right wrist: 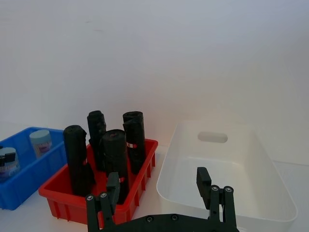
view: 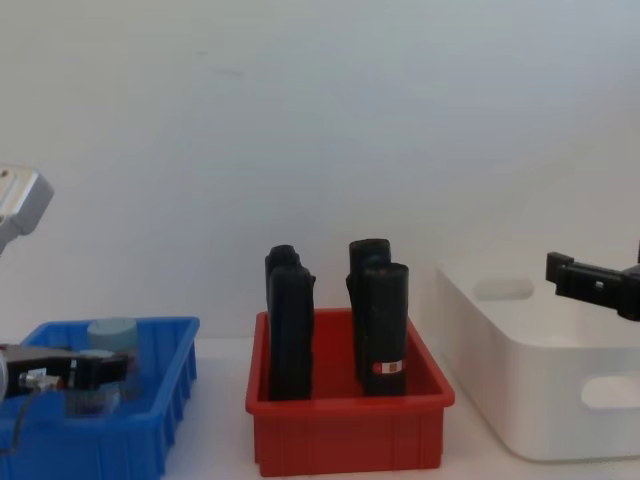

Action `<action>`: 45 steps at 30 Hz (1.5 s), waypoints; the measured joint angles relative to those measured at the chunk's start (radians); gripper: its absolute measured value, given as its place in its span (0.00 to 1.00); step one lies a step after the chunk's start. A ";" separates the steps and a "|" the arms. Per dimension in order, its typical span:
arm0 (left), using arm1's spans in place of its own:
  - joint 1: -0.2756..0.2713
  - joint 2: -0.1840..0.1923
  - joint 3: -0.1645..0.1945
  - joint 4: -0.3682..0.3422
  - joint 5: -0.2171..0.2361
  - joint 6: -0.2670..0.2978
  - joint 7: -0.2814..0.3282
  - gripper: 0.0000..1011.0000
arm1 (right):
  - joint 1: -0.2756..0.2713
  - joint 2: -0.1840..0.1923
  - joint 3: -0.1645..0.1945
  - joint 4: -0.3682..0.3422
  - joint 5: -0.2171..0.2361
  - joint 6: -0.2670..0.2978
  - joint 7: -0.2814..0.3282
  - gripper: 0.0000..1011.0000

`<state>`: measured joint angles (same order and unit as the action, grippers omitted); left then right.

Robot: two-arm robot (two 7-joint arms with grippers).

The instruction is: Pick the cotton swabs from the blue box and place them into the white box.

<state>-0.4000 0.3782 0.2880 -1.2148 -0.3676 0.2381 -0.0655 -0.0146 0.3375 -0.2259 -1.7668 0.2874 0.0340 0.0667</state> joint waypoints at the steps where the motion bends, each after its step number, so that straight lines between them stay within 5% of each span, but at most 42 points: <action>1: 0.003 0.002 -0.001 -0.011 0.004 0.001 0.000 0.65 | 0.000 0.000 0.000 0.000 0.000 0.000 0.000 0.99; 17: 0.019 0.036 -0.015 -0.176 0.055 0.040 -0.063 0.65 | 0.000 0.000 0.000 0.000 0.000 0.000 0.000 0.99; 33: -0.010 0.073 -0.031 -0.346 0.071 0.141 -0.264 0.65 | 0.000 0.000 0.000 0.000 0.000 0.000 0.000 0.99; 45: -0.061 0.076 -0.030 -0.390 0.066 0.210 -0.425 0.65 | 0.000 0.000 0.000 0.000 0.000 0.000 0.000 0.99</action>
<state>-0.4611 0.4542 0.2580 -1.6047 -0.3019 0.4476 -0.4906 -0.0146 0.3375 -0.2258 -1.7668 0.2874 0.0340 0.0667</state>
